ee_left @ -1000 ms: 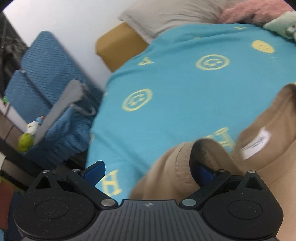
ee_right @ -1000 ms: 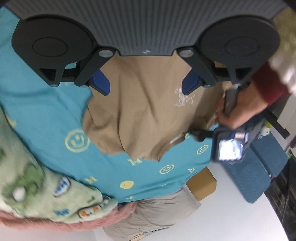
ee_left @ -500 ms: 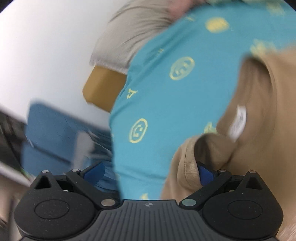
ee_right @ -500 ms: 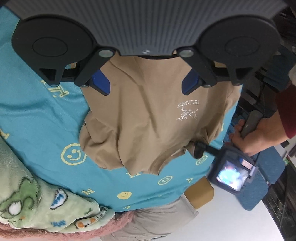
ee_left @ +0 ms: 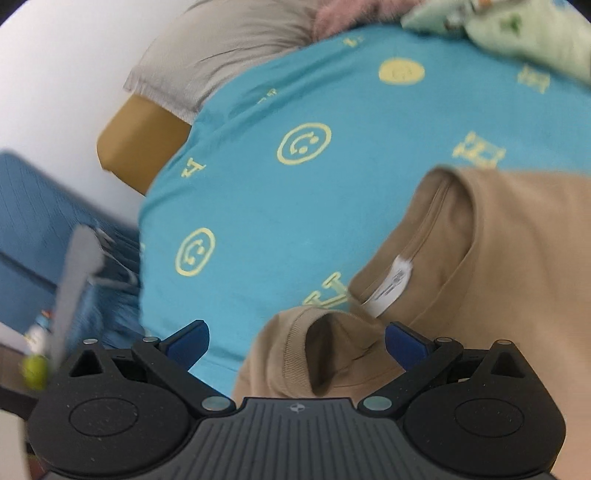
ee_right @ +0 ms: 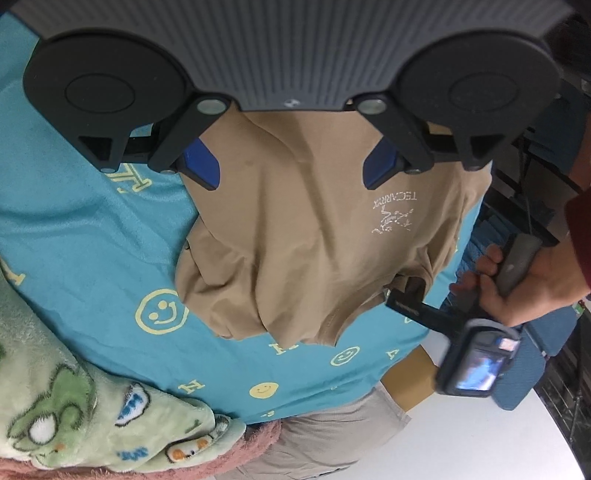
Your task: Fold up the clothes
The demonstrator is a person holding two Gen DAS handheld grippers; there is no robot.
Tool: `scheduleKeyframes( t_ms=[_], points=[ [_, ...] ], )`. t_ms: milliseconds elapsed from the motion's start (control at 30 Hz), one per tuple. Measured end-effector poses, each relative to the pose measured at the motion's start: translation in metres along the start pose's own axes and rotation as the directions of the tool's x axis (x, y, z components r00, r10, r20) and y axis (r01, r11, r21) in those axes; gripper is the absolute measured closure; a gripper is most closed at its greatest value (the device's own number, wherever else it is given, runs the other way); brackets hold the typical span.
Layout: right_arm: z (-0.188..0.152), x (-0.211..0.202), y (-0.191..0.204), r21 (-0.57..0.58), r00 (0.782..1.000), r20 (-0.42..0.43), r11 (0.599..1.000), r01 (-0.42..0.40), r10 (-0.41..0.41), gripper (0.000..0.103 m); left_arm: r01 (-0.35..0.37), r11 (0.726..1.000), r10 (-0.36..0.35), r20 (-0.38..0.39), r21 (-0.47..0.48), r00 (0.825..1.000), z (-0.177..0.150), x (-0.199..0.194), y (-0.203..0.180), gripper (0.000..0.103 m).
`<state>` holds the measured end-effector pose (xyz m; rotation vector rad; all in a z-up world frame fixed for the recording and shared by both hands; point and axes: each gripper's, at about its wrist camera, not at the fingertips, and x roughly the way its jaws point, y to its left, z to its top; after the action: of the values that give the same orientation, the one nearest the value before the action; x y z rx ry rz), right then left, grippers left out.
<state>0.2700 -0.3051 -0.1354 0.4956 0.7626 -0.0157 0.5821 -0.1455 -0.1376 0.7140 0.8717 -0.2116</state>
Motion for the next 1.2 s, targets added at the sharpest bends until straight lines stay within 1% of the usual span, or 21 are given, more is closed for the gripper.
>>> scheduleKeyframes(
  t_ms=[67,167,267,300,333,400,433,467,567,633,700,800,833,867,900,933,1000,1067,1133,1167,1200],
  points=[
    [0.002,0.001,-0.001,-0.001,1.000,0.003,1.000,-0.004,0.004,0.017,0.038,0.997,-0.033,0.075,-0.067,0.997,-0.008,-0.024,0.008,0.002],
    [0.006,0.001,0.001,-0.013,1.000,0.020,1.000,-0.009,0.009,0.017,0.118,0.975,-0.073,0.234,-0.187,0.969,-0.040,-0.076,0.022,0.002],
    [0.012,-0.007,0.008,-0.045,0.998,0.067,0.999,-0.001,0.004,0.017,0.159,0.943,-0.057,0.326,-0.294,0.944,-0.083,-0.128,0.031,0.002],
    [0.014,-0.011,0.011,-0.063,0.996,0.088,0.998,0.006,0.000,0.017,0.161,0.934,-0.042,0.347,-0.320,0.937,-0.098,-0.145,0.033,0.002],
    [0.015,-0.017,0.013,-0.084,0.994,0.112,0.996,0.018,-0.009,0.017,0.144,0.933,-0.016,0.359,-0.331,0.933,-0.113,-0.159,0.032,0.002],
    [0.014,-0.031,0.016,-0.110,0.989,0.148,0.993,0.035,-0.018,0.017,0.112,0.919,0.031,0.354,-0.378,0.935,-0.142,-0.184,0.030,0.002],
    [0.013,-0.039,0.017,-0.119,0.986,0.163,0.992,0.039,-0.019,0.017,0.106,0.906,0.047,0.346,-0.411,0.937,-0.156,-0.195,0.029,0.002],
    [0.012,-0.046,0.018,-0.128,0.984,0.178,0.991,0.043,-0.020,0.017,0.118,0.885,0.049,0.341,-0.451,0.939,-0.171,-0.205,0.031,0.002],
    [0.003,-0.076,0.023,-0.157,0.976,0.214,0.986,0.060,-0.025,0.017,0.159,0.807,0.045,0.327,-0.568,0.944,-0.219,-0.228,0.029,0.002],
    [-0.004,-0.099,0.026,-0.155,0.975,0.220,0.986,0.062,-0.027,0.017,0.189,0.742,0.019,0.302,-0.644,0.953,-0.250,-0.228,0.036,0.008],
    [-0.009,-0.121,0.027,-0.097,0.979,0.201,0.995,-0.016,0.035,0.017,0.224,0.647,-0.022,0.275,-0.729,0.961,-0.275,-0.212,0.053,0.015],
    [-0.016,-0.154,0.029,-0.011,0.975,0.182,0.992,-0.129,0.129,0.017,0.253,0.478,-0.084,0.243,-0.841,0.966,-0.310,-0.184,0.076,0.019],
    [-0.015,-0.156,0.031,-0.016,0.970,0.191,0.988,-0.151,0.151,0.017,0.259,0.424,-0.106,0.236,-0.868,0.966,-0.318,-0.172,0.081,0.021],
    [-0.013,-0.158,0.032,-0.023,0.965,0.201,0.985,-0.169,0.170,0.017,0.263,0.380,-0.124,0.234,-0.886,0.964,-0.324,-0.162,0.084,0.027],
    [-0.012,-0.155,0.033,-0.042,0.962,0.216,0.986,-0.160,0.165,0.017,0.267,0.336,-0.141,0.231,-0.903,0.963,-0.330,-0.151,0.088,0.030],
    [-0.011,-0.147,0.031,-0.049,0.964,0.222,0.989,-0.140,0.148,0.017,0.269,0.298,-0.156,0.231,-0.916,0.960,-0.333,-0.140,0.091,0.031],
    [-0.009,-0.130,0.026,-0.058,0.966,0.230,0.993,-0.103,0.114,0.017,0.276,0.251,-0.171,0.238,-0.928,0.956,-0.334,-0.119,0.094,0.032],
    [-0.004,-0.107,0.015,-0.012,0.980,0.174,0.996,-0.092,0.093,0.017,0.283,0.210,-0.186,0.246,-0.936,0.951,-0.333,-0.098,0.097,0.035],
    [0.000,-0.096,0.006,0.029,0.984,0.151,0.995,-0.096,0.091,0.017,0.298,0.198,-0.199,0.260,-0.934,0.945,-0.323,-0.080,0.097,0.041],
    [0.001,-0.092,0.004,0.038,0.985,0.148,0.995,-0.093,0.087,0.017,0.315,0.196,-0.206,0.275,-0.929,0.939,-0.319,-0.072,0.097,0.056],
    [0.002,-0.089,0.005,0.026,0.985,0.153,0.996,-0.083,0.078,0.017,0.350,0.207,-0.213,0.307,-0.914,0.928,-0.314,-0.066,0.096,0.071]
  ],
)
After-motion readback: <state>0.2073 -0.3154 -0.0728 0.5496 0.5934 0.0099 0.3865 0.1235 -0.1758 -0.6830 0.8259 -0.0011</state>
